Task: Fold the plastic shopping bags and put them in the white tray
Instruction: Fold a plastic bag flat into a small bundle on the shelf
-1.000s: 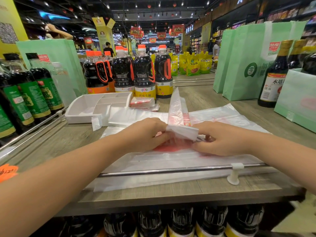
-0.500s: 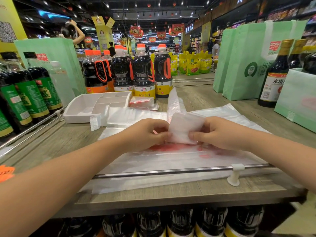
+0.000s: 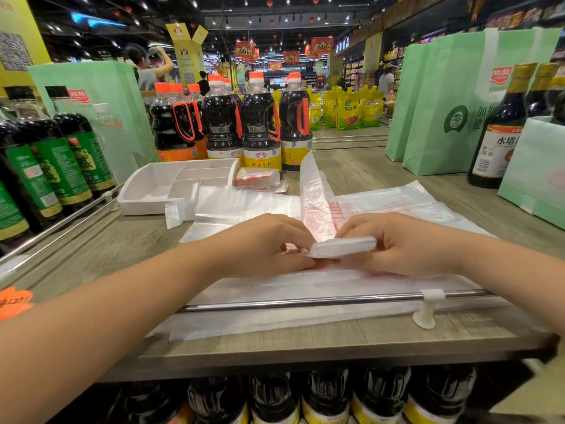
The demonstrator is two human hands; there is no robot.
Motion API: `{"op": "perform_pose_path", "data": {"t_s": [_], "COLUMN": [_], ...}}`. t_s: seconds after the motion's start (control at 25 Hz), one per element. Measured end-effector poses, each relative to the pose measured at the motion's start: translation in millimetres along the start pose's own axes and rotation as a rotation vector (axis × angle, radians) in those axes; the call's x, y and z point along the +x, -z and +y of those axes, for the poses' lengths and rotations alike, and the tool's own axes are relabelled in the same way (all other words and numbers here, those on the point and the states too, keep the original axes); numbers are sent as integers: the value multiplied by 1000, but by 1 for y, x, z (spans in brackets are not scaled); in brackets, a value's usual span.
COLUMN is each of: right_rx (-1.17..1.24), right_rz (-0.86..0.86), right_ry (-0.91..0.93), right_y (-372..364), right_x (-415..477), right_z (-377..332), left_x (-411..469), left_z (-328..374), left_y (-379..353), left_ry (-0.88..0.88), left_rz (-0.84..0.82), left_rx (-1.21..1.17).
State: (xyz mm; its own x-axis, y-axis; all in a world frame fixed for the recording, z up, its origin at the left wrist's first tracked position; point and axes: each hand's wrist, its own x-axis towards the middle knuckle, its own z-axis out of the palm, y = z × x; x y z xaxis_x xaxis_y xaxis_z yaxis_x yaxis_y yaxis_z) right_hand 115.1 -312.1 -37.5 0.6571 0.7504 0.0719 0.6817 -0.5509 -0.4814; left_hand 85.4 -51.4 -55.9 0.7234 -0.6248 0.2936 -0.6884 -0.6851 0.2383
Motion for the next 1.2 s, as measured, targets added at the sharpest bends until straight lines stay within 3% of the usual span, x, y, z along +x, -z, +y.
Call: {"op": "perform_pose_path", "data": {"t_s": [0.12, 0.24, 0.32, 0.44, 0.56, 0.76, 0.96, 1.2], "right_rx": [-58, 8, 91, 287, 295, 276, 219, 158], "right_rz": [-40, 27, 83, 111, 135, 174, 153, 145], "right_ry": [22, -71, -165, -293, -301, -294, -345, -336], "right_y": [1, 0, -2, -4, -6, -6, -5, -6], "right_x": [-3, -1, 5, 13, 18, 22, 24, 28], "right_z": [-3, -2, 0, -1, -2, -3, 5, 5], "left_x": [-1, 0, 2, 8, 13, 22, 24, 26], "left_z": [3, 7, 6, 4, 1, -2, 1, 4], "left_y": [0, 3, 1, -3, -7, -10, -9, -10], "left_ry": [-12, 324, 452, 469, 481, 560, 609, 627], "left_rz": [4, -19, -33, 6, 37, 123, 99, 70], "left_rx": [22, -247, -341, -419, -529, -399, -411, -265]}}
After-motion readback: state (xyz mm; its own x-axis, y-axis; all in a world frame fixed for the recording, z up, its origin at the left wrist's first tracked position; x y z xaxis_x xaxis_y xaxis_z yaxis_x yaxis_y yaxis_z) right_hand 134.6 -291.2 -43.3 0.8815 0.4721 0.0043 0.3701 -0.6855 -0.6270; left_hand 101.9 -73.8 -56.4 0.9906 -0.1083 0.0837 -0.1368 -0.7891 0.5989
